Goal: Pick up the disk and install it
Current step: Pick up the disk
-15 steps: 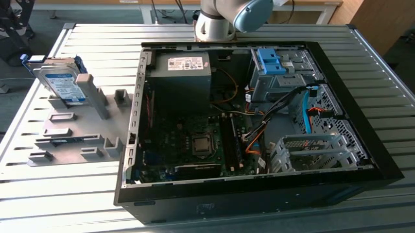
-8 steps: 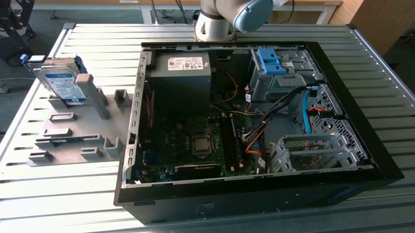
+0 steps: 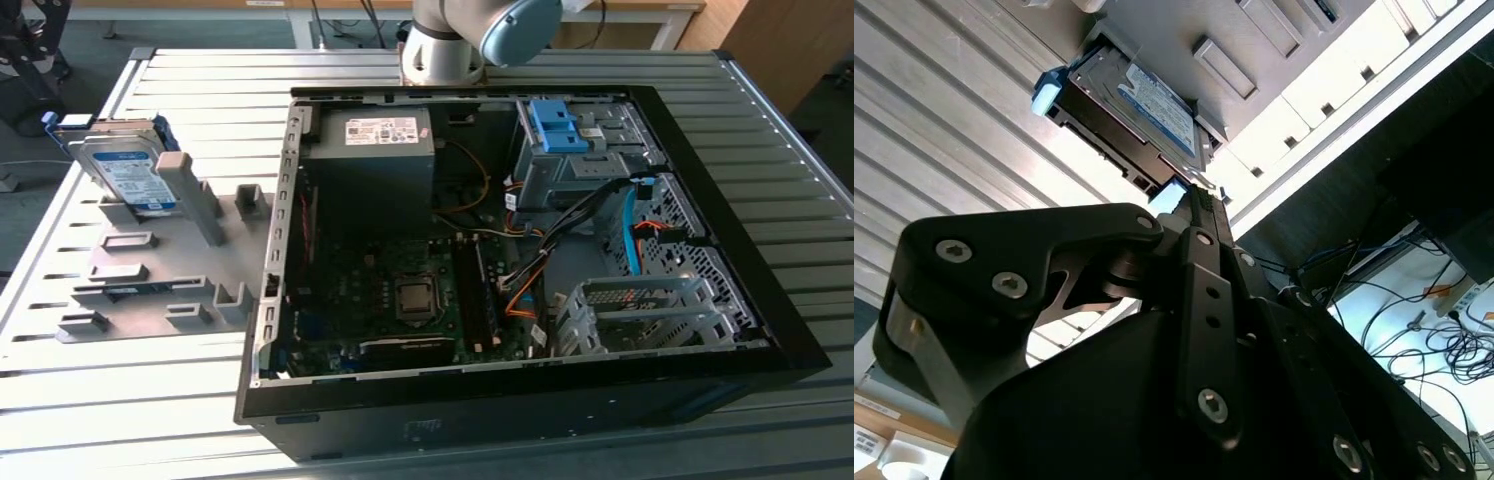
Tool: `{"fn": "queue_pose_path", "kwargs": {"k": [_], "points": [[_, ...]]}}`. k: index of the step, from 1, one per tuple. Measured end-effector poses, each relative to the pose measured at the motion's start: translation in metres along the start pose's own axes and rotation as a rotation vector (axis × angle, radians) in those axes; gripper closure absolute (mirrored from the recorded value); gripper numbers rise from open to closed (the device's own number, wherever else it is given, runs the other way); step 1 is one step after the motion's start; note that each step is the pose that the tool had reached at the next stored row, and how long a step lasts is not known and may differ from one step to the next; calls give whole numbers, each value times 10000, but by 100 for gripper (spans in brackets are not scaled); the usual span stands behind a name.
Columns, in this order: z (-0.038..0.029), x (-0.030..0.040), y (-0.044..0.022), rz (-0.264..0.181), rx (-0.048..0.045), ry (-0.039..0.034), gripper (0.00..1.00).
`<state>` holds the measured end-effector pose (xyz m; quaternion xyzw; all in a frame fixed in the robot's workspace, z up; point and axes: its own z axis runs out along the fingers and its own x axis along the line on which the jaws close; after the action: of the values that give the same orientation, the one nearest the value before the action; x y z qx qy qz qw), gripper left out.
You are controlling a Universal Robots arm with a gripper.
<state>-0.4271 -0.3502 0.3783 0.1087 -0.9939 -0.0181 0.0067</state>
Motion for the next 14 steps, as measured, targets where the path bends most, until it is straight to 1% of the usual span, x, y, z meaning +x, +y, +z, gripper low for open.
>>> {"fn": "queue_pose_path", "kwargs": {"k": [6, 14], "points": [[0, 0, 0, -23, 0, 1, 89], [0, 0, 0, -237, 2, 10, 89]]}}
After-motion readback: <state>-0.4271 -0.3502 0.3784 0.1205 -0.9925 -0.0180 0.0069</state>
